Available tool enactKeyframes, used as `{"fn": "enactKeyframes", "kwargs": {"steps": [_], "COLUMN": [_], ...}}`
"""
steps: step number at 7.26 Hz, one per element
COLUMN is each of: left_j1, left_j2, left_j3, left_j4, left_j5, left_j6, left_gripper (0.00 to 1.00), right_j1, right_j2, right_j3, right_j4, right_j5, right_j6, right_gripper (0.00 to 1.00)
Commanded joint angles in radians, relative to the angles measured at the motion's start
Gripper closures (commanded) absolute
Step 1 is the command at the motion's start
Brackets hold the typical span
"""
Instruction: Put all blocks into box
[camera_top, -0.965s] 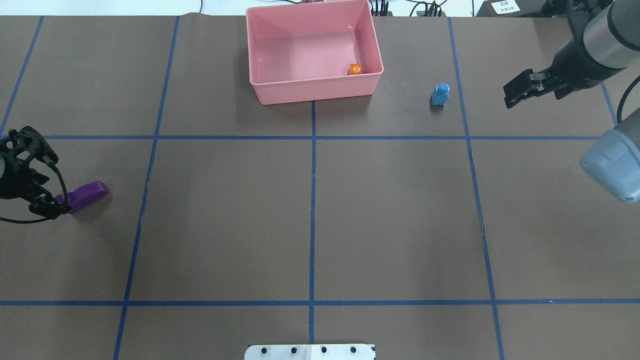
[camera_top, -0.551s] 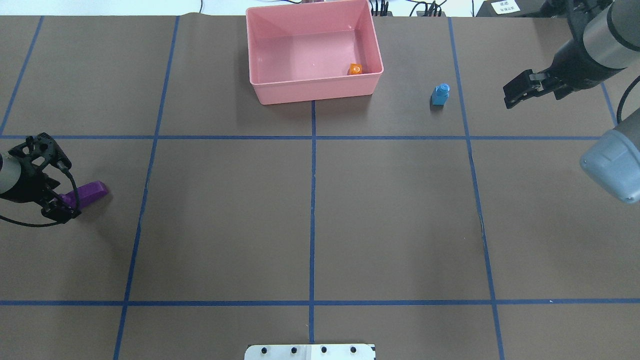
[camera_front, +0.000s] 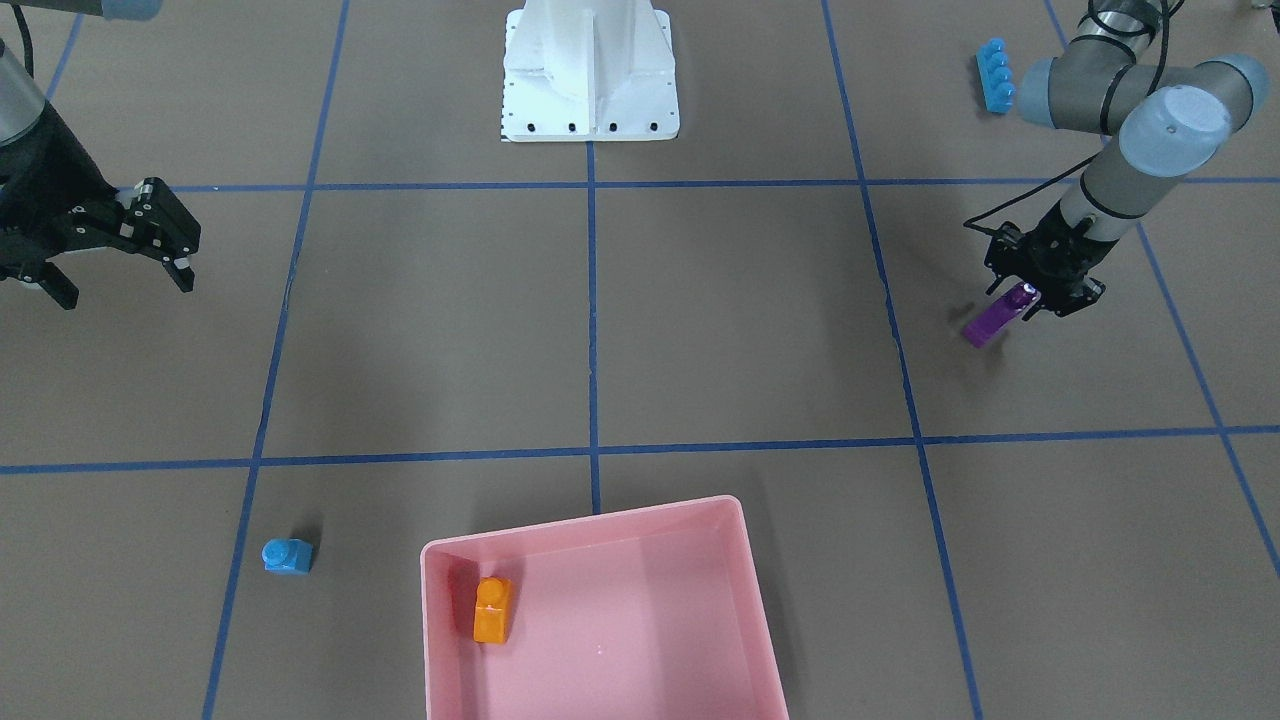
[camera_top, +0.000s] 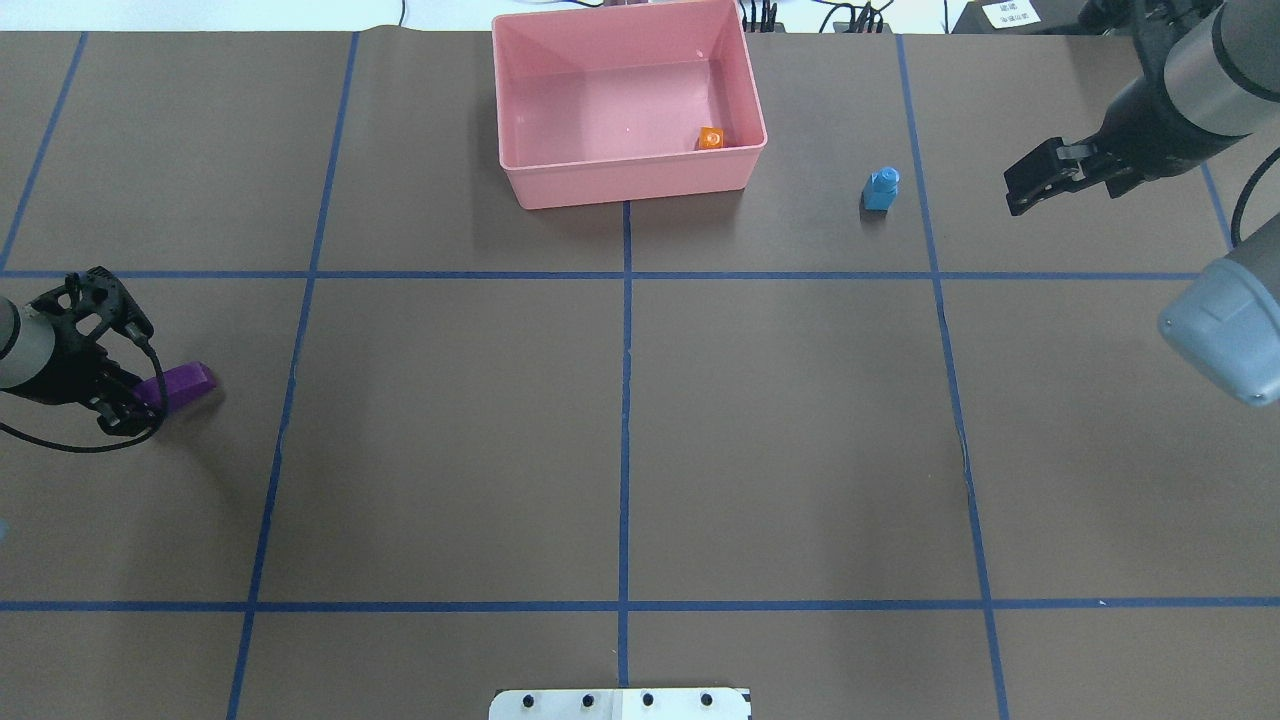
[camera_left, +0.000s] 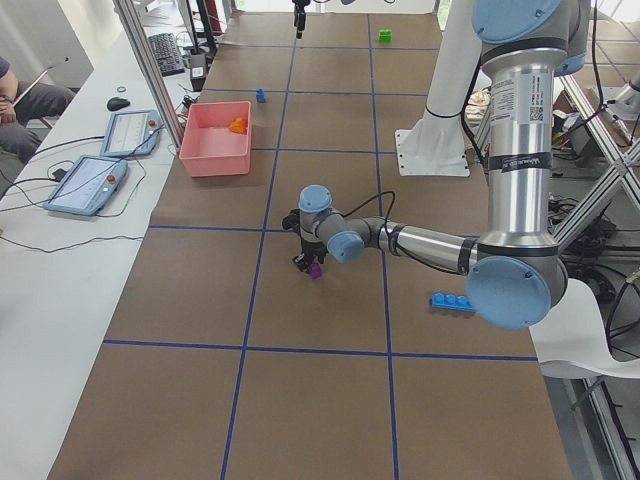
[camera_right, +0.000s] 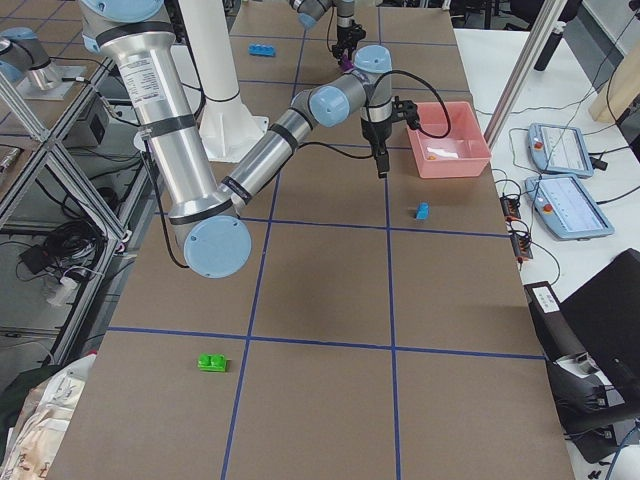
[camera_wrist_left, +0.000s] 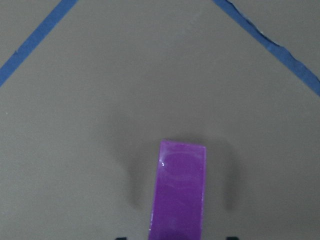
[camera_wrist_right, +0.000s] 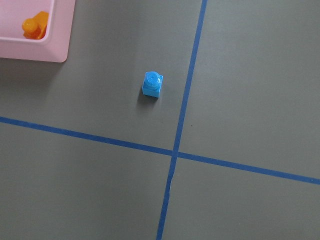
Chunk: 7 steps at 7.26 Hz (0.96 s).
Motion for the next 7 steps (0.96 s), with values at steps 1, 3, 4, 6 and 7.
{"fn": "enactKeyframes", "kwargs": {"steps": [1, 3, 4, 6, 7], "left_j1": [-0.001, -0.001, -0.002, -0.012, -0.037], "left_j2": [0.001, 0.000, 0.001, 0.009, 0.001], "left_j3": [0.001, -0.002, -0.013, -0.121, -0.181], "left_j4": [0.001, 0.001, -0.001, 0.001, 0.001], "left_j5": [0.001, -0.001, -0.004, -0.001, 0.005], "left_j6": [-0.001, -0.006, -0.012, -0.236, -0.392], "left_gripper": [0.49, 0.74, 0.92, 0.98, 0.98], "right_j1": [-0.001, -0.001, -0.001, -0.001, -0.001], "right_j2": [0.002, 0.005, 0.007, 0.007, 0.007], "right_j3": [0.000, -0.001, 0.000, -0.001, -0.003], "right_j4": [0.000, 0.000, 0.000, 0.000, 0.002], "right_j5": [0.000, 0.000, 0.000, 0.000, 0.000], "right_j6": [0.000, 0.000, 0.000, 0.000, 0.000], "right_gripper": [0.01, 0.01, 0.01, 0.01, 0.01]}}
